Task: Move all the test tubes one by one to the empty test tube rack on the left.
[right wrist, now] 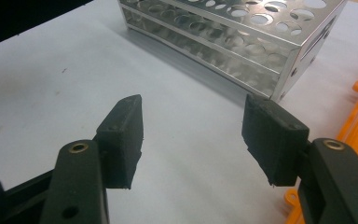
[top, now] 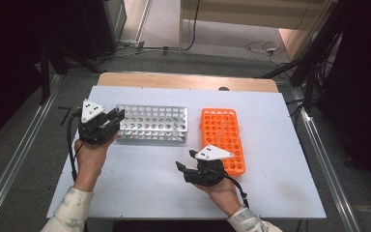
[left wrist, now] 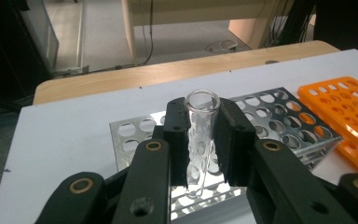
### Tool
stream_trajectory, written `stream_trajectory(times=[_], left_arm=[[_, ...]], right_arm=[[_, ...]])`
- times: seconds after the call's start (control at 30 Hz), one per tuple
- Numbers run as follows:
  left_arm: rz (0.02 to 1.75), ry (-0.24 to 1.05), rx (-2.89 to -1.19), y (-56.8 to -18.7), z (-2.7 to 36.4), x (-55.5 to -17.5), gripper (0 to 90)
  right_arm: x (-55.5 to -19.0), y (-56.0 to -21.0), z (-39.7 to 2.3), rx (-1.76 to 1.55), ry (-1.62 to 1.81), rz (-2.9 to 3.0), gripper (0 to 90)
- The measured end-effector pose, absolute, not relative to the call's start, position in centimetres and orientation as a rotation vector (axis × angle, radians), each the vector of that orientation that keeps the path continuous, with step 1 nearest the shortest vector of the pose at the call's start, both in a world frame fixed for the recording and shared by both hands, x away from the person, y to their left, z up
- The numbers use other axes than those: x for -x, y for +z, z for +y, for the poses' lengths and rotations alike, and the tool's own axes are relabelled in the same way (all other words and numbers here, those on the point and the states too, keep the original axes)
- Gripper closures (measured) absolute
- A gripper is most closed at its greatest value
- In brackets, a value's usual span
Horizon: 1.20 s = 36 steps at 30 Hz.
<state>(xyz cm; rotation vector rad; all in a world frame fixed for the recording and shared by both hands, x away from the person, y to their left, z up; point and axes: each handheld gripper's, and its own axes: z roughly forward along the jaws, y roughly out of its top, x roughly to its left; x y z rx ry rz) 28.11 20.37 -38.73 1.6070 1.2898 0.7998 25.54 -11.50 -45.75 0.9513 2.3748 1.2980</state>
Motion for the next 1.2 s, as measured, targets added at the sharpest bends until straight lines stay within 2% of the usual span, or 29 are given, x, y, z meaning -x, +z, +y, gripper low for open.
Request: stream_trajectory(times=[0.3, 1.2], left_arm=[[1.321, 0.845, -1.605, -39.0, 20.7, -29.0, 75.7], [1.364, 0.852, -1.652, -41.7, 20.1, -30.4, 75.6]], right_arm=[[-25.5, -45.8, -11.5, -0.956, 1.295, 2.376, 37.1], [-25.3, -45.7, -11.9, -0.956, 1.292, 2.367, 37.6]])
